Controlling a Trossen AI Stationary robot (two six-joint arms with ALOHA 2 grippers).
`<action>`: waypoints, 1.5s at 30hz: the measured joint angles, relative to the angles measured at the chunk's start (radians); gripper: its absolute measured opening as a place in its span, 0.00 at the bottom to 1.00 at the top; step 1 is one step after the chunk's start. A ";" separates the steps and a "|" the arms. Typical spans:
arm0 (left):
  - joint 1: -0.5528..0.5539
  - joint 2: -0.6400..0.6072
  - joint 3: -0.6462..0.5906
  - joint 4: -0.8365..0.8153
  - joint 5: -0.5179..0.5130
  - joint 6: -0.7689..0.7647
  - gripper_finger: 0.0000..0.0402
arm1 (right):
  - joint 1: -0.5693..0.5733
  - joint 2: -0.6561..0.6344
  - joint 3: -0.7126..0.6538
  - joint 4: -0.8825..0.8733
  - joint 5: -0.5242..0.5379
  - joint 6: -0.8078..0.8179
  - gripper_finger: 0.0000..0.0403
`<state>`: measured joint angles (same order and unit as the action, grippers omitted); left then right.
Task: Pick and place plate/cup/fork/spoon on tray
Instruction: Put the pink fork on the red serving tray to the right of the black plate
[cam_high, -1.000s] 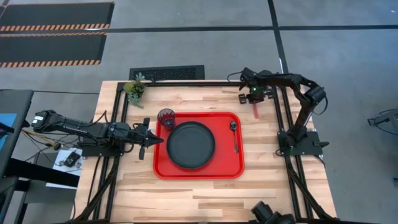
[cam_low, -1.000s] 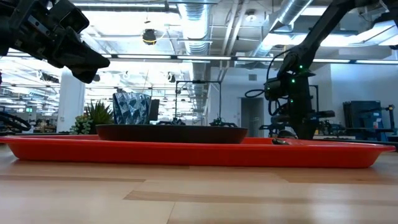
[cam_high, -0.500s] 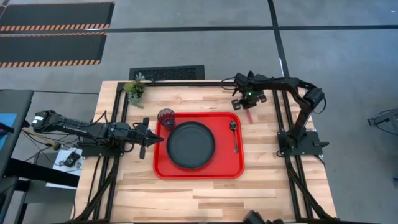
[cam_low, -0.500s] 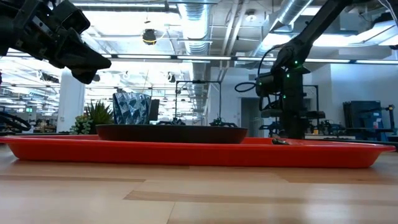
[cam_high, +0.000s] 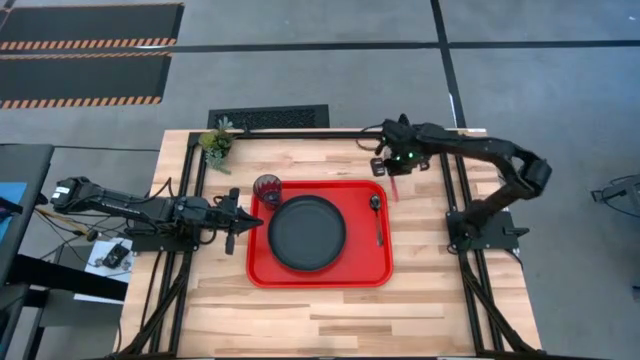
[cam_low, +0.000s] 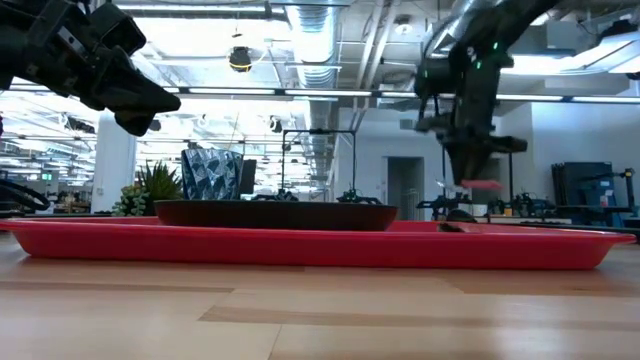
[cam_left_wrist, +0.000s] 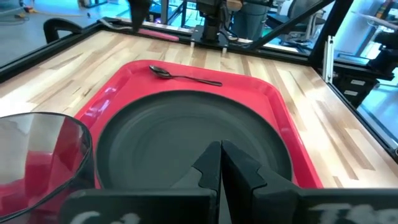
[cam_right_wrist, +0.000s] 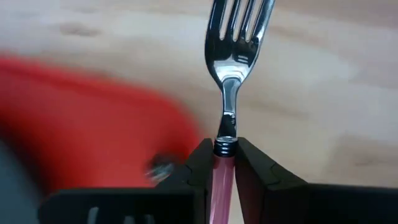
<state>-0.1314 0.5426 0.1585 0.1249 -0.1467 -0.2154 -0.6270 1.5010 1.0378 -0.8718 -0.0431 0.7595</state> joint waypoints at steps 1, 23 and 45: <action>0.000 0.000 0.000 0.000 0.000 -0.005 0.00 | 0.033 -0.018 0.000 0.001 -0.012 0.031 0.16; 0.000 0.000 0.000 -0.004 -0.004 -0.032 0.00 | 0.560 0.229 0.001 0.217 0.091 0.579 0.16; 0.000 0.000 0.000 -0.016 -0.011 -0.059 0.00 | 0.544 0.353 0.150 0.095 0.075 0.587 0.16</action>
<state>-0.1314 0.5424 0.1589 0.1093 -0.1577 -0.2747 -0.0835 1.8539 1.1873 -0.7773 0.0319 1.3469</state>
